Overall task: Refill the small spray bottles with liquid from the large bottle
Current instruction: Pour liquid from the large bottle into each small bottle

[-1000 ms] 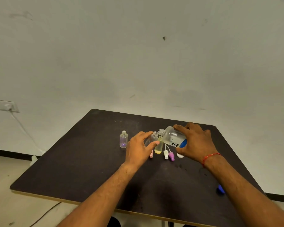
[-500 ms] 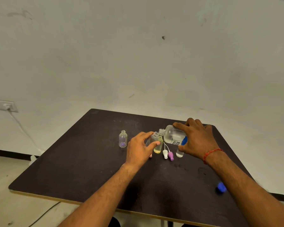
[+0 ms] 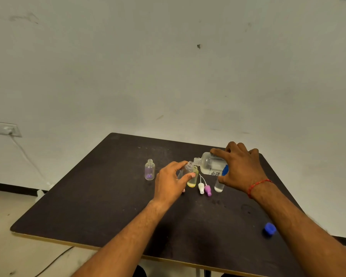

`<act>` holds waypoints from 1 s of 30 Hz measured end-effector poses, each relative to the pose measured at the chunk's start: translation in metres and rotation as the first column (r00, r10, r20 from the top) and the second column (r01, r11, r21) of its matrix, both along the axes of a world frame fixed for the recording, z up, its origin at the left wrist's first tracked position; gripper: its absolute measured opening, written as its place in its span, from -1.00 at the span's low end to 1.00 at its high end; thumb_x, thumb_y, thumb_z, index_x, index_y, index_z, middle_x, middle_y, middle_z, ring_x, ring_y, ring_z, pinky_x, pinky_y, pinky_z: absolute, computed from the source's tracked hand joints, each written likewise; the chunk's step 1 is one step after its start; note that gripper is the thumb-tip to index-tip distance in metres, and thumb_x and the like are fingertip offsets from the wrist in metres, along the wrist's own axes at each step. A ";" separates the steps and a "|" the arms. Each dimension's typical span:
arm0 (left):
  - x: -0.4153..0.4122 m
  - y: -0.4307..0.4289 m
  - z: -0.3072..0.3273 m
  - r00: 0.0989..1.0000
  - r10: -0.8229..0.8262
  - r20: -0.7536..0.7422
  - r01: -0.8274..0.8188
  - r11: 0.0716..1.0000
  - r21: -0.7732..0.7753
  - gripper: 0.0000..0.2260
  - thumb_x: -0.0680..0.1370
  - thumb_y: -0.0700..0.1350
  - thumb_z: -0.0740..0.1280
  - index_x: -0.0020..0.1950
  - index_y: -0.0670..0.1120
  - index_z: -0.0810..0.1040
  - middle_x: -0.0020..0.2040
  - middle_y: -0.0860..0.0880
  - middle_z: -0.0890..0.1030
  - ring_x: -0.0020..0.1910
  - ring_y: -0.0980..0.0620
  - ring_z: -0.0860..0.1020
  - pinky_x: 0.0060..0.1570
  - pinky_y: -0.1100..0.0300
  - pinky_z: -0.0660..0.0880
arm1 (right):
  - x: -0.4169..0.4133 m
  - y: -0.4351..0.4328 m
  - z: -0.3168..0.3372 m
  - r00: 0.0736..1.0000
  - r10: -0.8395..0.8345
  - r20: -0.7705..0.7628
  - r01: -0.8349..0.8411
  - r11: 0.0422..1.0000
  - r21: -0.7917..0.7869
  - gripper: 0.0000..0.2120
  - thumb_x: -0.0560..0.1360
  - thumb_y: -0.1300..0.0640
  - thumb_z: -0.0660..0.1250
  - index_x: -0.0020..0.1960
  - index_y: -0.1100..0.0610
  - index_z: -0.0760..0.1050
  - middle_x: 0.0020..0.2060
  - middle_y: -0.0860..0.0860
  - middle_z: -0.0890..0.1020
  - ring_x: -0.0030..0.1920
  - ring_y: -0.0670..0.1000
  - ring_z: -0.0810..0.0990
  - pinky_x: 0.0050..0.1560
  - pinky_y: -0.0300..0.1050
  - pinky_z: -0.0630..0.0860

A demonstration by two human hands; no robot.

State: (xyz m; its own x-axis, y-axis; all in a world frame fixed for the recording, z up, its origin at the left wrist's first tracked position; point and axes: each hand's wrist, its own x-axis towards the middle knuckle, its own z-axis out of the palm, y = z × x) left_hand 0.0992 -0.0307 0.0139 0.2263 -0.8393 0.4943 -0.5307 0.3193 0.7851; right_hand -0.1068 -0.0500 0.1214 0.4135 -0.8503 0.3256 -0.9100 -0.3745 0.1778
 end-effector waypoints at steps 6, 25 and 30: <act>-0.001 0.000 0.000 1.000 0.001 0.004 -0.001 1.000 0.001 -0.54 0.46 0.13 0.50 0.32 0.04 0.60 0.13 0.13 0.64 0.08 0.21 0.58 0.07 0.19 0.59 | 0.000 0.001 0.002 1.000 -0.001 -0.010 0.001 1.000 -0.005 -0.24 0.33 -0.19 0.43 0.46 -0.26 0.21 0.13 -0.05 0.38 0.21 0.01 0.35 0.19 0.07 0.28; -0.004 -0.001 0.000 1.000 -0.010 -0.002 0.010 1.000 -0.004 -0.56 0.46 0.12 0.51 0.30 0.04 0.61 0.10 0.13 0.64 0.02 0.22 0.58 0.03 0.19 0.60 | -0.003 -0.002 0.003 0.999 0.006 -0.038 -0.006 1.000 -0.012 -0.25 0.33 -0.19 0.43 0.45 -0.26 0.21 0.13 -0.05 0.38 0.19 0.01 0.35 0.18 0.08 0.31; -0.003 0.000 -0.002 1.000 -0.014 -0.021 0.014 1.000 -0.005 -0.57 0.46 0.11 0.52 0.29 0.04 0.62 0.08 0.14 0.64 0.03 0.20 0.59 0.04 0.17 0.60 | -0.002 -0.003 0.003 0.999 0.004 -0.036 -0.004 1.000 -0.014 -0.25 0.31 -0.18 0.43 0.44 -0.26 0.23 0.11 -0.05 0.38 0.17 0.00 0.36 0.16 0.07 0.31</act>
State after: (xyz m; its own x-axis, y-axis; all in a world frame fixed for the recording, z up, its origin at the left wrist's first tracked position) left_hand 0.0957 -0.0310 0.0123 0.2247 -0.8399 0.4940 -0.5094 0.3309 0.7943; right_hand -0.1093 -0.0526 0.1243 0.4286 -0.8439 0.3226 -0.9014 -0.3753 0.2158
